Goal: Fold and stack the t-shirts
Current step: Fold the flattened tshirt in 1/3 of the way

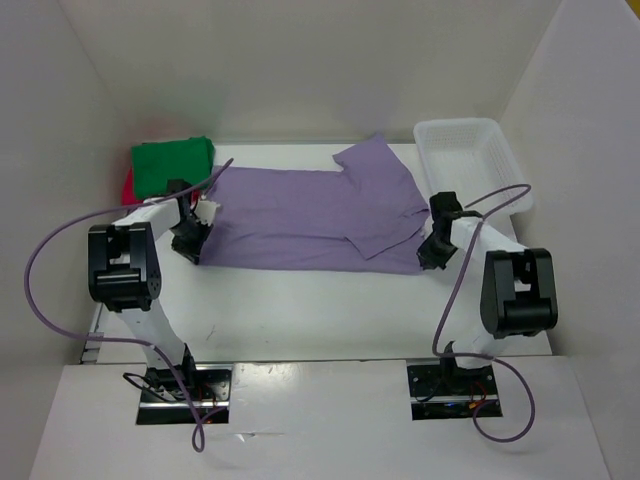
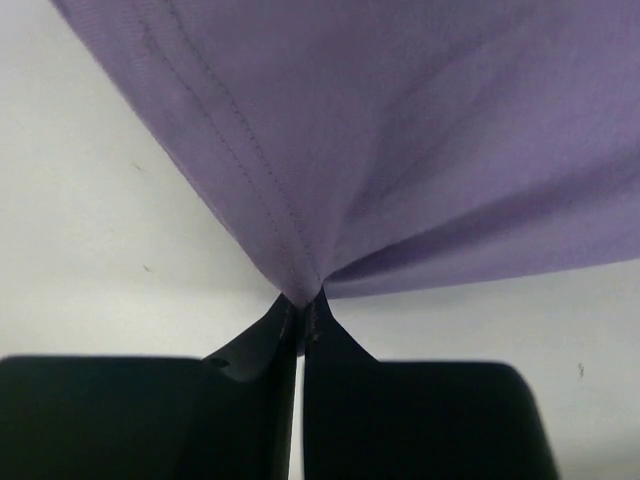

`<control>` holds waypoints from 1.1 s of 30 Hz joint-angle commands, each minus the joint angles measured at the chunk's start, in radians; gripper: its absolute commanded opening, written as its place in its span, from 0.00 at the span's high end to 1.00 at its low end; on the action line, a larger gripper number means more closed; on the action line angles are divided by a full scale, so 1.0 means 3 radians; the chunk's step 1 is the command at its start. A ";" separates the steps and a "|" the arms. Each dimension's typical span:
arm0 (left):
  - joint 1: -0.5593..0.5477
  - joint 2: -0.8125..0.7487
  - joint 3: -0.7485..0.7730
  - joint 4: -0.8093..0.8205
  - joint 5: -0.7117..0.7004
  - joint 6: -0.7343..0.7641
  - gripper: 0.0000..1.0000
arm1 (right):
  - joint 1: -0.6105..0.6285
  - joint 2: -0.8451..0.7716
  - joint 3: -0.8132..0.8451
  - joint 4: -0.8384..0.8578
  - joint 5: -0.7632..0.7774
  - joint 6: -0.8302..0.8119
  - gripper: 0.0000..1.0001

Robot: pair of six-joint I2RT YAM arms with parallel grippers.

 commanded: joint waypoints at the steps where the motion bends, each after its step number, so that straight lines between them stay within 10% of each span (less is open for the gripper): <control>1: 0.0019 -0.0238 -0.0266 -0.0160 -0.0157 0.0171 1.00 | -0.0004 -0.0427 -0.0028 -0.0253 0.0052 -0.0054 1.00; 20: 0.0019 -0.1287 -0.1090 -0.0993 -0.0796 0.0519 1.00 | 0.0988 -0.0990 0.0340 -0.2278 -0.0040 0.0084 1.00; 33: 0.0019 -0.1318 -0.0916 -0.1419 -0.1021 0.0560 0.71 | 0.1540 -0.1128 0.0341 -0.2278 -0.0659 0.0238 0.87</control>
